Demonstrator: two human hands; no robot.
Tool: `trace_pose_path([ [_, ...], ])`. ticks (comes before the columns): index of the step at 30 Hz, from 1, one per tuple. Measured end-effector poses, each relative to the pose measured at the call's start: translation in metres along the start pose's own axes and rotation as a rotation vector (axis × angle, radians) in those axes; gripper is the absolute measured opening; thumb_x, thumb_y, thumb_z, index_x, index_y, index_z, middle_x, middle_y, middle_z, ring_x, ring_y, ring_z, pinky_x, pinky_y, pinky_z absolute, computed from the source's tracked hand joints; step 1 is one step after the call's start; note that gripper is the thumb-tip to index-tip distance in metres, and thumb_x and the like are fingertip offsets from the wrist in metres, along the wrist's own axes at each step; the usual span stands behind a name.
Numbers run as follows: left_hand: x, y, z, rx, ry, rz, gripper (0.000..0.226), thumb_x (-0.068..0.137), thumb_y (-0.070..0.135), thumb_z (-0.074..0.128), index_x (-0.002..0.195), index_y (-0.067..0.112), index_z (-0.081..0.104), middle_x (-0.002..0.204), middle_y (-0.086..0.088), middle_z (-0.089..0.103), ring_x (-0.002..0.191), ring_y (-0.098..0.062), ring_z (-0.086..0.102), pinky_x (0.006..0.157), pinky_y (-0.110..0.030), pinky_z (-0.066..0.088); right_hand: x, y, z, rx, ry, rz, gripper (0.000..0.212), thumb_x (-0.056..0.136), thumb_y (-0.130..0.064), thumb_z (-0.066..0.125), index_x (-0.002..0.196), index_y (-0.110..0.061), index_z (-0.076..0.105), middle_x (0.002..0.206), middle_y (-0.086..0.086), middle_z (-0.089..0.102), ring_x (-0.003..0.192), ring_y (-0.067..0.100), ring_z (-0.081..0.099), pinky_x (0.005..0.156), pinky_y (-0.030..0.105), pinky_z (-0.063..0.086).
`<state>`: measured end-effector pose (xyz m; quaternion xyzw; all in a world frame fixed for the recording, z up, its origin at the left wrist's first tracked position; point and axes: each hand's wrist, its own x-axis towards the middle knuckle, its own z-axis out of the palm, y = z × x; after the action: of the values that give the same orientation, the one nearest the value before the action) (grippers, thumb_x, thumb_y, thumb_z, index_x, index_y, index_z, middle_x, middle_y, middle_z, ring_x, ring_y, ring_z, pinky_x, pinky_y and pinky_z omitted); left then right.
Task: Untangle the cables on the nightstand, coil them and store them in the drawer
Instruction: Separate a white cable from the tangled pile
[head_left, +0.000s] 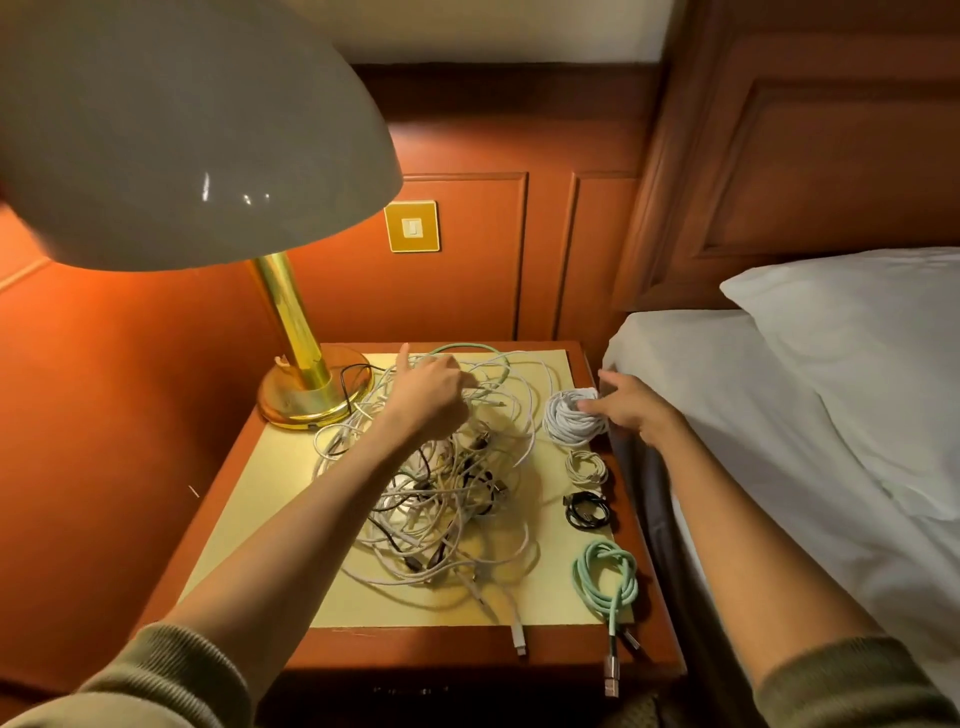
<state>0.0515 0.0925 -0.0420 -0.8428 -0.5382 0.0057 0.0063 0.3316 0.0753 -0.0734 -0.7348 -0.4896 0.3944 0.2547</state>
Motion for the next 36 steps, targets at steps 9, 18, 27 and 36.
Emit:
trace_pose_path([
  [9, 0.015, 0.04, 0.021, -0.02, -0.324, 0.255, 0.037, 0.098, 0.052, 0.051, 0.128, 0.032, 0.06, 0.12, 0.01, 0.064, 0.107, -0.013, 0.063, 0.088, -0.036, 0.058, -0.012, 0.007, 0.023, -0.217, 0.001, -0.142, 0.073, 0.085, -0.049, 0.068, 0.149, -0.024, 0.044, 0.154, 0.008, 0.041, 0.134, 0.027, 0.048, 0.112, 0.044, 0.041],
  [18, -0.008, 0.004, 0.011, -0.019, -0.221, 0.413, 0.039, 0.099, 0.052, 0.047, 0.134, 0.039, 0.056, 0.137, 0.01, 0.06, 0.127, -0.012, 0.054, 0.118, -0.058, 0.024, -0.018, 0.008, 0.03, -0.319, 0.108, -0.215, 0.084, 0.065, -0.036, 0.089, 0.14, -0.028, 0.053, 0.134, 0.007, 0.049, 0.119, 0.027, 0.053, 0.098, 0.036, 0.047],
  [27, -0.063, -0.027, 0.005, -0.118, 0.237, 0.368, 0.037, 0.103, 0.048, 0.041, 0.137, 0.042, 0.054, 0.148, 0.0, 0.048, 0.139, -0.02, 0.04, 0.122, -0.056, 0.013, -0.024, -0.003, 0.025, -0.371, 0.061, -0.174, 0.099, 0.064, -0.044, 0.086, 0.15, -0.029, 0.04, 0.146, 0.008, 0.049, 0.128, 0.029, 0.05, 0.107, 0.044, 0.044],
  [36, -0.128, -0.069, 0.014, -0.237, 0.447, 0.226, 0.01, 0.093, 0.022, 0.065, 0.098, 0.024, 0.073, 0.091, 0.004, 0.063, 0.073, -0.01, 0.056, 0.061, -0.028, 0.047, -0.117, -0.06, 0.103, -0.95, -0.097, -0.502, 0.042, 0.081, -0.011, 0.073, 0.113, -0.038, 0.07, 0.117, -0.002, 0.056, 0.117, 0.02, 0.048, 0.101, 0.042, 0.046],
])
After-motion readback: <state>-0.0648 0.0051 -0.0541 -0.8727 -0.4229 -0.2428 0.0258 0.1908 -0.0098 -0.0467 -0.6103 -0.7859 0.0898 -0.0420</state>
